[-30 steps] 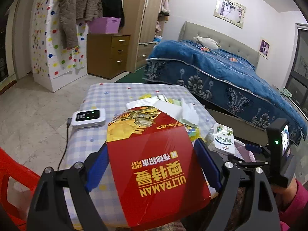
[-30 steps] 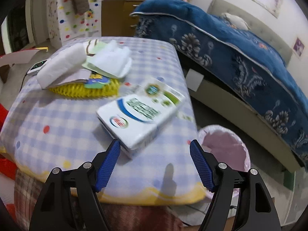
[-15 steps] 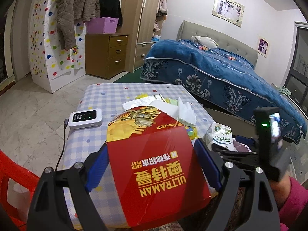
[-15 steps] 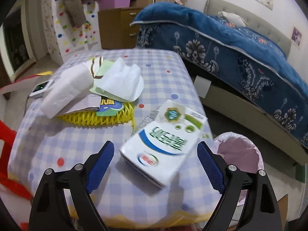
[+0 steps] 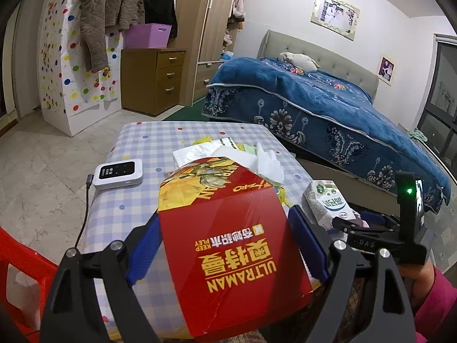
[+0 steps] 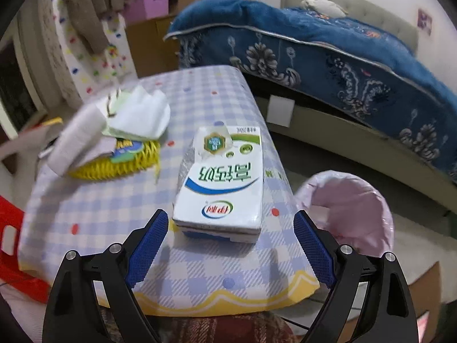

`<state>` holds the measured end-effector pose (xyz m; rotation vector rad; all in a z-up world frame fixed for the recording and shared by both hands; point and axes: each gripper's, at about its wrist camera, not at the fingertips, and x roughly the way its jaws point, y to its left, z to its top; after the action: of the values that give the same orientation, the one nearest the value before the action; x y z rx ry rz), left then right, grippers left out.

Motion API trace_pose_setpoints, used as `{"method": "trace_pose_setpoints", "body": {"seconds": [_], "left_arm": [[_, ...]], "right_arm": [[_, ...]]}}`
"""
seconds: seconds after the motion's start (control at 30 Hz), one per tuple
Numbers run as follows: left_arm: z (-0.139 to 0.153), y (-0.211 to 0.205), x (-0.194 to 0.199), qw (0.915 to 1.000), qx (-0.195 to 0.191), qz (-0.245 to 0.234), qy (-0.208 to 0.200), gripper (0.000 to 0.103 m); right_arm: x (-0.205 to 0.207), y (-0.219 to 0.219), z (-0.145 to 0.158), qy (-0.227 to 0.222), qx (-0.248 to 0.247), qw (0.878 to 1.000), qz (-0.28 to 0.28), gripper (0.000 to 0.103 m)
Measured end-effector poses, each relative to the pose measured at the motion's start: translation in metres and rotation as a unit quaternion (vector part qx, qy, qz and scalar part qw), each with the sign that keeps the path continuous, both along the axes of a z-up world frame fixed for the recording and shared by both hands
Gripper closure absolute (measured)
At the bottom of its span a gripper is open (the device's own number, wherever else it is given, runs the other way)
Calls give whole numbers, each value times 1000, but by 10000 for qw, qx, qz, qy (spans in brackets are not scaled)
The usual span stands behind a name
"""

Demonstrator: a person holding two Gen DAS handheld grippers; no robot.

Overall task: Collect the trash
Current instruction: 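Grasp the white milk carton with the right gripper while the left holds the red box, then carry the carton with the right gripper while the left carries the box to the wastebasket, dropping both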

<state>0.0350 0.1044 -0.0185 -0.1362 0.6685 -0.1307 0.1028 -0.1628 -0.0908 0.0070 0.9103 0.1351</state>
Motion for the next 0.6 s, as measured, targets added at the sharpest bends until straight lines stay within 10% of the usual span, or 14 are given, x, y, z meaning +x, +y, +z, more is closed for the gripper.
{"method": "trace_pose_setpoints", "body": {"seconds": [0.27,0.6], "left_arm": [[6,-13,-6,9998,161,-76,-43,20],[10,-62,-9,9972,214,-713,-79,20]], "right_arm": [[14,13,-16,254,-72,9995,191,35],[-27,-26,28,-386,271,9986,242,37]]}}
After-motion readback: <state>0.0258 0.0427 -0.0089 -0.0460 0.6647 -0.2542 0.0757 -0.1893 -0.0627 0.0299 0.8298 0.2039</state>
